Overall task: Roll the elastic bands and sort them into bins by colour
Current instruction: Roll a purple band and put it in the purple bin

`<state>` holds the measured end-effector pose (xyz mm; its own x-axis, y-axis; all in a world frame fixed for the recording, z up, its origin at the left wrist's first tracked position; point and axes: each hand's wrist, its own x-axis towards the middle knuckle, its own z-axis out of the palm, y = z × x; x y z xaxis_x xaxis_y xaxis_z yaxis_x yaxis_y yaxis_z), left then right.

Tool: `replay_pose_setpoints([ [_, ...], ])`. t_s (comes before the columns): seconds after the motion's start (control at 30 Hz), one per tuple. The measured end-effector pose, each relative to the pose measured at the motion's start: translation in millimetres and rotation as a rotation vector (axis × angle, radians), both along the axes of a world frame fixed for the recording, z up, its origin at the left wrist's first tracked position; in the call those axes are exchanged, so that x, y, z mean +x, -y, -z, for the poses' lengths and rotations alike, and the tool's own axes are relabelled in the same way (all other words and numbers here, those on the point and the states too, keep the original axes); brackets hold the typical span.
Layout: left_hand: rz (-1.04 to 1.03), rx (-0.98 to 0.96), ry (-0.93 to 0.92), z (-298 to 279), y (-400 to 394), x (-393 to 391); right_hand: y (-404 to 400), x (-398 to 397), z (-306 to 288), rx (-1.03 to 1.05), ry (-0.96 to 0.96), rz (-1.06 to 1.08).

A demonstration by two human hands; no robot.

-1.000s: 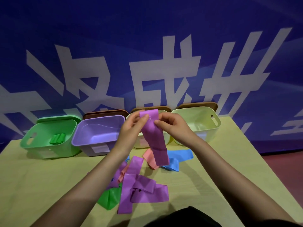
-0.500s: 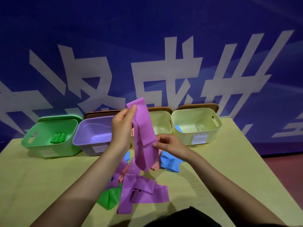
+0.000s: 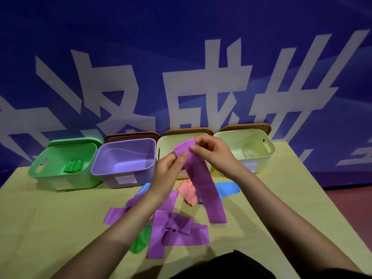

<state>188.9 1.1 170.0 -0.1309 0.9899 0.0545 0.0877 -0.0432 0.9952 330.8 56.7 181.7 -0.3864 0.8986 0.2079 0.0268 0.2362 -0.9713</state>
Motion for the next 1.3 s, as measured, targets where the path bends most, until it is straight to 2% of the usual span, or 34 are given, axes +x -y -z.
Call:
replay_pose_setpoints([
  [0.13, -0.063, 0.026, 0.008, 1.7, -6.9, 2.0, 0.3, 6.5, -0.4, 0.016, 0.031, 0.032],
  [0.23, -0.1, 0.063, -0.02, -3.9, -7.2, 6.2, 2.9, 5.5, 6.3, 0.027, -0.075, 0.138],
  [0.43, -0.178, 0.117, -0.019, -21.0, -16.5, 2.8, 4.9, 2.1, 24.8, -0.185, -0.116, -0.082],
  [0.6, -0.22, 0.055, 0.16, -32.2, -21.0, -4.5, 5.8, -14.1, 51.9, -0.318, -0.017, -0.126],
  [0.77, -0.341, 0.032, 0.289, -33.5, -34.3, -27.2, 8.5, -21.5, 71.1, -0.533, -0.116, -0.165],
  [0.93, -0.426, 0.048, 0.423, -27.9, -43.2, -54.3, 8.3, -15.2, 87.0, -0.505, -0.029, -0.108],
  [1.07, -0.337, 0.111, 0.581, -26.6, -43.4, -65.5, 14.3, -2.0, 100.0, -0.48, 0.035, -0.093],
  [1.2, -0.31, 0.153, 0.634, -31.3, -45.8, -78.0, 21.6, 14.6, 113.3, -0.485, 0.083, -0.06],
  [1.3, -0.301, 0.095, 0.614, -28.4, -45.0, -68.6, 21.4, 21.5, 120.1, -0.473, 0.1, -0.002],
])
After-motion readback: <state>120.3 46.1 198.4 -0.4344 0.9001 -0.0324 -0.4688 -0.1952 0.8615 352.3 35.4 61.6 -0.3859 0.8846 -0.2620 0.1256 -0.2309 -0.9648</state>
